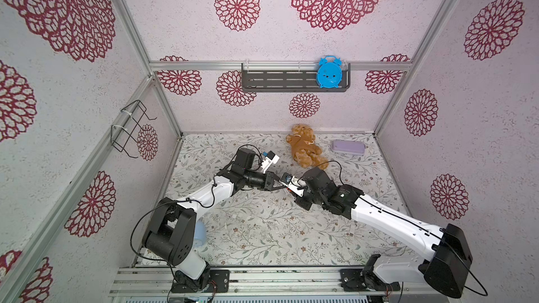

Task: Close the usb drive cover
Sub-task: Close the cover of the USB drive.

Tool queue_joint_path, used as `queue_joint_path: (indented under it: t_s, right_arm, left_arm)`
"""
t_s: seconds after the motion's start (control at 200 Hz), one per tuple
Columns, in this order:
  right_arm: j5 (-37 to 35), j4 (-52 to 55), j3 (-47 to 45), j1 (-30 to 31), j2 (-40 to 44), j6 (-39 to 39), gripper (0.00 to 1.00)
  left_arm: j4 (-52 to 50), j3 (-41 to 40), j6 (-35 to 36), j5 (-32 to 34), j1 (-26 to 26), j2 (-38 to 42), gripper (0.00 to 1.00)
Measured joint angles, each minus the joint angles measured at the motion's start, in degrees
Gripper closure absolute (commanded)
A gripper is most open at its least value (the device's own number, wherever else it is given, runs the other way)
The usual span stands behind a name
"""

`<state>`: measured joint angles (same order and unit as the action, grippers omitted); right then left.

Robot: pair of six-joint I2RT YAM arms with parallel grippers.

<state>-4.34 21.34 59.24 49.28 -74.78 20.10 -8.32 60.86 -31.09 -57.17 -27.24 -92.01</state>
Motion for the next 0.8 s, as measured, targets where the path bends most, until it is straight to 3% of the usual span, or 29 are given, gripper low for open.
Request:
queue_joint_path:
  t_s: [0.8]
  right_arm:
    - [-0.3,0.9,2.1,-0.4,-0.7,-1.3,0.80]
  left_arm:
    - [3.8,-0.1,-2.3,-0.4,-0.1,-0.5,0.90]
